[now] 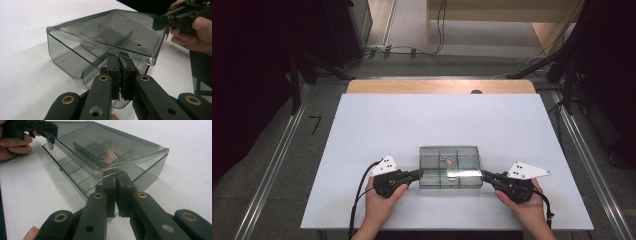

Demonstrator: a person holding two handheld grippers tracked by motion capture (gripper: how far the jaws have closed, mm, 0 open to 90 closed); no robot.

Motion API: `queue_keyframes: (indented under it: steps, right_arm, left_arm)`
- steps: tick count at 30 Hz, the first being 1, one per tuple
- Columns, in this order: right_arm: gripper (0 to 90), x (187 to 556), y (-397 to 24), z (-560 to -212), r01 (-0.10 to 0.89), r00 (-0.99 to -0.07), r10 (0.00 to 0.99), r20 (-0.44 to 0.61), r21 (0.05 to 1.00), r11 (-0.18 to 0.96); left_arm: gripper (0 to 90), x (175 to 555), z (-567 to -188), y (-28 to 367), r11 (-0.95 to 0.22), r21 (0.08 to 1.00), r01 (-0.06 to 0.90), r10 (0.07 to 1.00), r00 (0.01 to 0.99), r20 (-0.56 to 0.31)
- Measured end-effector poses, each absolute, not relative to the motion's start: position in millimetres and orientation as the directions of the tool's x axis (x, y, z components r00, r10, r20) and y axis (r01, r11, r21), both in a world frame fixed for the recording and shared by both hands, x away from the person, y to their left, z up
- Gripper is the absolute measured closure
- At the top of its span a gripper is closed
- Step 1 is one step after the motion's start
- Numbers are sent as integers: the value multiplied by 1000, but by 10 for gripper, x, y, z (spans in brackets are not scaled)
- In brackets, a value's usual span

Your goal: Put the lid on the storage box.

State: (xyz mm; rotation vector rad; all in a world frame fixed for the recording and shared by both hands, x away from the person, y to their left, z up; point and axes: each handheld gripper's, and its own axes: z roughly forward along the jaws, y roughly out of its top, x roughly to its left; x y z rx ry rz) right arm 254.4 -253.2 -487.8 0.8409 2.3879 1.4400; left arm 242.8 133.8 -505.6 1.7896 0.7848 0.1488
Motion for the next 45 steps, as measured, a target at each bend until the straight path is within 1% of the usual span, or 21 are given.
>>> queue_keyframes:
  steps: [12,15,18,20,23,24,26,28,30,32,36,40,41,44,45]
  right_arm:
    - [832,2549,-2663,-4906,380,-789,604,116,864,330]
    - [818,2557,-2682,-4900,379,-785,609,114,866,326]
    - [795,2558,-2693,-4897,381,-779,616,114,866,323]
    - [750,2562,-2699,-4895,383,-776,621,115,867,319]
    - [659,2565,-2712,-4890,378,-773,624,118,875,303]
    - [607,2568,-2718,-4886,378,-772,623,121,877,297]
    - [532,2574,-2724,-4878,383,-766,630,127,878,288]
    - [470,2578,-2730,-4871,381,-765,631,129,880,282]
    - [428,2583,-2739,-4864,376,-769,627,127,883,282]
    - [340,2588,-2749,-4861,374,-773,622,125,881,288]
    - [251,2606,-2781,-4862,375,-777,615,131,882,286]
    - [181,2619,-2823,-4855,375,-777,614,136,884,279]
    - [165,2622,-2835,-4856,374,-777,614,135,885,279]
    - [116,2626,-2871,-4862,375,-774,620,131,884,281]
    - [102,2626,-2886,-4863,374,-773,621,128,883,284]
  left_arm:
    - [853,2341,-5053,1410,-159,882,443,587,761,-276]
    - [847,2323,-5054,1451,-159,881,445,600,753,-272]
    - [815,2308,-5034,1488,-146,885,441,607,747,-272]
    - [768,2297,-5014,1503,-144,891,430,622,740,-256]
    - [637,2272,-4985,1517,-141,905,402,651,727,-221]
    - [587,2267,-4979,1521,-141,909,393,656,724,-211]
    - [502,2256,-4960,1532,-147,914,379,668,720,-191]
    - [438,2239,-4944,1548,-154,918,364,675,718,-171]
    - [386,2229,-4936,1568,-162,920,358,678,717,-160]
    - [352,2218,-4933,1604,-167,920,354,679,718,-153]
    - [311,2204,-4928,1680,-156,922,354,689,708,-156]
    - [273,2191,-4920,1771,-149,924,353,700,698,-154]
    - [250,2188,-4920,1794,-143,925,353,701,696,-157]
    - [239,2177,-4919,1862,-133,926,353,713,683,-158]
    - [216,2176,-4918,1888,-130,925,356,714,681,-161]
